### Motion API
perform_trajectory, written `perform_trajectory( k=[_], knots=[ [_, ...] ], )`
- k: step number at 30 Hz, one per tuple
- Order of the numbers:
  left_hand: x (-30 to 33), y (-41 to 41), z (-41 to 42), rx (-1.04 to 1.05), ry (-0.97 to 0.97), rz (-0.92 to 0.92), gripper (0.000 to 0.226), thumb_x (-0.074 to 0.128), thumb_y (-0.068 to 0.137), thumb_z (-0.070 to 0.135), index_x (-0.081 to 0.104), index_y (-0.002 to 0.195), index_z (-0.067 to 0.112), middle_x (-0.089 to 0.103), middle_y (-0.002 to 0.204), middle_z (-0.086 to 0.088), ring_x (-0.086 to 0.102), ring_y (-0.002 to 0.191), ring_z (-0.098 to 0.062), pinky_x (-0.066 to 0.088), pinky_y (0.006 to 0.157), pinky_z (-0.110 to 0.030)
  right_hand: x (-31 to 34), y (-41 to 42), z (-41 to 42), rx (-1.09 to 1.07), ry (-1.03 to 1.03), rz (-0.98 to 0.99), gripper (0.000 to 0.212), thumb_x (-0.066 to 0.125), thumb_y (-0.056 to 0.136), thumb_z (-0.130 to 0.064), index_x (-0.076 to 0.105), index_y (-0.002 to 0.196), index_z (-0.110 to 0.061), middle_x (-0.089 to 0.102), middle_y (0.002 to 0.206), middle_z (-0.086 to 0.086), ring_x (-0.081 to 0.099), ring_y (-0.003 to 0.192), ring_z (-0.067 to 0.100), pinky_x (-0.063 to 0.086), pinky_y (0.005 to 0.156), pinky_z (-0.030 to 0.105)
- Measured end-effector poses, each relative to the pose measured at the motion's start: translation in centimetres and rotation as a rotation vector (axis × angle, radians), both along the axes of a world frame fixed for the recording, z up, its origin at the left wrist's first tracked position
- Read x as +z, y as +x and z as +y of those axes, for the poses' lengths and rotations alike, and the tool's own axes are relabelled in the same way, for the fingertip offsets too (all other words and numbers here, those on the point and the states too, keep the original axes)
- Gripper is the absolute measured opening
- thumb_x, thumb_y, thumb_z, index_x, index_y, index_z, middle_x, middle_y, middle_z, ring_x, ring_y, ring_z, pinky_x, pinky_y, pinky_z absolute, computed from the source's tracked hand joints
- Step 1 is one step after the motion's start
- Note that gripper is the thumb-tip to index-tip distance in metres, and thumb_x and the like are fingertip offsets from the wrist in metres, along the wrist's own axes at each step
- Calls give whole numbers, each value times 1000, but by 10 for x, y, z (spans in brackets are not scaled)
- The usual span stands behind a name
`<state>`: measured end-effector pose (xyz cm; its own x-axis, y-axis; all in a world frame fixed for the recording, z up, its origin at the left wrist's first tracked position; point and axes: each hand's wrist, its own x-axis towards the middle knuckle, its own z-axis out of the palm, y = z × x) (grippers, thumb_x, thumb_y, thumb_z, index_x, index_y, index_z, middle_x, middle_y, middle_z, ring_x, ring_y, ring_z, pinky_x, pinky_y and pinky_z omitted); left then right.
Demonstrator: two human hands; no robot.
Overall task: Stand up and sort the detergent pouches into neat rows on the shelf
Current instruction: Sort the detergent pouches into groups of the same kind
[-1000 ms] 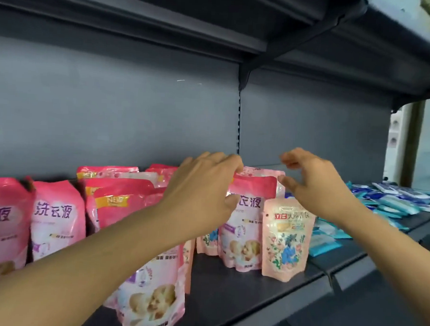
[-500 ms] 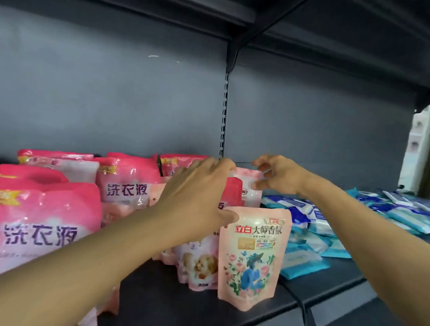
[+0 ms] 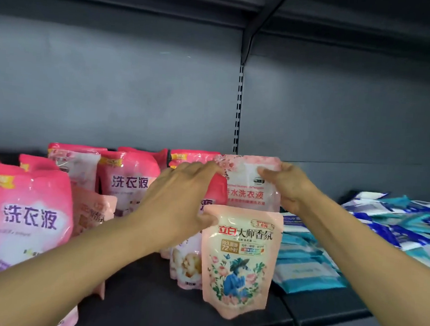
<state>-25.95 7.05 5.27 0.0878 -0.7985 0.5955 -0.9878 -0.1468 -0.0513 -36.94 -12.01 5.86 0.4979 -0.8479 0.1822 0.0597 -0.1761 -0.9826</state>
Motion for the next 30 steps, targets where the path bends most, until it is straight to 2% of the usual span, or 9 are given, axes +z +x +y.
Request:
perform_trajectory(
  k=[4,9,12,15,19,22,24,27,30],
  knots=[
    [-1,-3,-2,38,-14,-15,70,66,79,42,29,138,29,46,136,6,40,125,-15,33,105,-33,16,-36,5,-157,-97,-104,14,55,92,-7,62,104,-3,65,84,12,65,76,30,55,74,47],
    [-4,-18,-3,3,-47,41,75,62,82,45,22,143,29,34,147,8,29,135,-12,25,111,-32,34,-91,22,-240,-304,-153,17,52,94,-9,63,82,-13,66,74,5,65,49,9,56,51,32],
    [-4,-35,-2,-100,-100,163,73,63,82,44,25,142,30,33,148,10,28,136,-9,25,109,-27,46,-120,42,-310,-473,-101,15,53,94,-13,63,84,-17,69,76,2,67,57,11,56,53,28],
    [-6,-58,1,-220,-141,386,72,67,80,43,28,140,32,36,144,16,34,127,0,27,98,-18,59,-147,62,-355,-579,-59,13,54,94,-18,65,87,-18,71,74,0,69,59,12,54,56,28],
    [-13,-89,10,-347,-192,576,70,68,77,44,30,136,34,41,138,22,37,126,4,27,98,-17,72,-172,85,-294,-541,-105,13,56,93,-19,65,84,-16,73,71,2,71,62,17,57,58,35],
    [-17,-103,26,-448,-131,908,61,67,78,42,38,131,33,52,127,22,49,116,7,36,94,-16,75,-173,102,-169,-480,-184,14,55,93,-13,64,82,-13,72,63,0,70,58,15,56,52,31],
    [-23,-107,42,-515,-101,1095,43,65,82,33,51,122,28,63,115,17,59,103,7,45,84,-13,72,-165,113,-80,-409,-200,12,54,93,-13,65,88,-11,73,69,3,71,62,17,57,51,31],
    [-36,-102,70,-522,-202,1212,16,56,91,13,66,100,21,73,95,12,67,87,4,48,69,-6,64,-140,132,52,-300,-210,17,53,92,-12,65,100,-3,74,89,12,73,74,22,59,56,35],
    [-47,-80,99,-431,-320,1246,17,54,92,8,68,87,16,75,87,6,69,81,-7,54,71,-21,59,-106,155,163,-240,-214,20,53,92,-13,65,104,-2,73,92,12,73,75,23,59,57,35]
  ],
)
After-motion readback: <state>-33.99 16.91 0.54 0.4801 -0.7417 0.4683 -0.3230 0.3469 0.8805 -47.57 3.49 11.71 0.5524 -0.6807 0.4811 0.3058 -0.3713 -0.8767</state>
